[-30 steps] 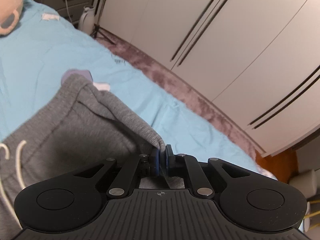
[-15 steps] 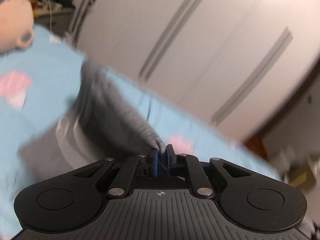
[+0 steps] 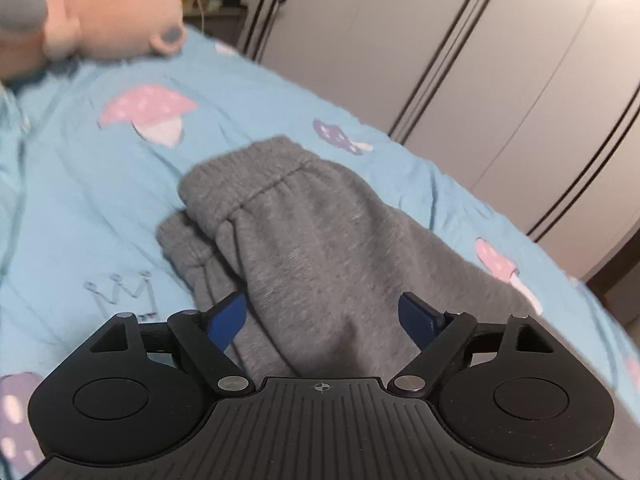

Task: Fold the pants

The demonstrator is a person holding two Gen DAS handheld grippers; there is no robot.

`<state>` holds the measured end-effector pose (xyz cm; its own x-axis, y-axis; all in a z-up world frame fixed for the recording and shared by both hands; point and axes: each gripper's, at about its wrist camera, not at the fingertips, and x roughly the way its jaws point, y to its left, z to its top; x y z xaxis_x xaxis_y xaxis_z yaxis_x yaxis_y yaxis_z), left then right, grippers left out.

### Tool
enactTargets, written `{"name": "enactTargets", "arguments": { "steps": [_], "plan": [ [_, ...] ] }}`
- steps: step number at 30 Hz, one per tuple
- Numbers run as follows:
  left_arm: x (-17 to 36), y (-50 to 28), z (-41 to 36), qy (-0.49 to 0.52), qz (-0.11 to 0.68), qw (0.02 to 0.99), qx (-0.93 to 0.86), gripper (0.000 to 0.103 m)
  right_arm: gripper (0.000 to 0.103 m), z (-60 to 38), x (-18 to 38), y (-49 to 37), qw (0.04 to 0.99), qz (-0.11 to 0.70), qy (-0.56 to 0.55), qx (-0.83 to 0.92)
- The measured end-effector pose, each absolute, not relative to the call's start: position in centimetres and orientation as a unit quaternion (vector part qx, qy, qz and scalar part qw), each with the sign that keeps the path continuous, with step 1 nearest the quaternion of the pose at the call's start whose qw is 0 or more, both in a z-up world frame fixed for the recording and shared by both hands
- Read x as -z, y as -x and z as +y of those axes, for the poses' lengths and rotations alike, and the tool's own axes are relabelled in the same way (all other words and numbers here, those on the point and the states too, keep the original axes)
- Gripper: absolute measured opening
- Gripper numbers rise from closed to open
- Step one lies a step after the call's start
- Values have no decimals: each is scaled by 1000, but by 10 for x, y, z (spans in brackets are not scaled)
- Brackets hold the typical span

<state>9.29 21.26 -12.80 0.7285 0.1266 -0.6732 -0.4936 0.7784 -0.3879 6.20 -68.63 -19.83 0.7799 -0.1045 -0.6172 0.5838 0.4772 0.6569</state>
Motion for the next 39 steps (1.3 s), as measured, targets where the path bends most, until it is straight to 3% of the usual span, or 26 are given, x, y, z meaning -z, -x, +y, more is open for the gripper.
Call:
{"name": "enactTargets", "arguments": {
  "steps": [4,10,11,15,16,19,20,27,33,39],
  "plan": [
    [152,-90,229,345,352,852,-177,62,23,-689,196,-53,823,249,-470,201],
    [161,-101,245,351,356,850,-166,45,40,-687,196,-56,831,238,-467,188],
    [161,-104,244,348,361,849,-168,45,40,-687,195,-58,830,240,-466,191],
    [156,-112,240,330,368,851,-175,21,38,-686,190,-64,829,248,-459,202],
    [152,-110,237,319,362,859,-171,16,34,-685,189,-64,829,248,-457,205],
    [144,-111,231,297,348,875,-161,16,10,-688,191,-65,828,254,-455,210],
    [144,-111,229,294,346,876,-160,16,7,-690,192,-63,824,253,-460,211],
    [151,-122,224,280,375,865,-182,14,11,-695,198,-65,815,251,-482,202],
    [108,-124,227,287,343,880,-161,11,5,-687,167,-82,837,274,-423,212],
    [79,-94,229,293,290,902,-132,11,5,-696,87,-67,866,142,-461,130]
  ]
}}
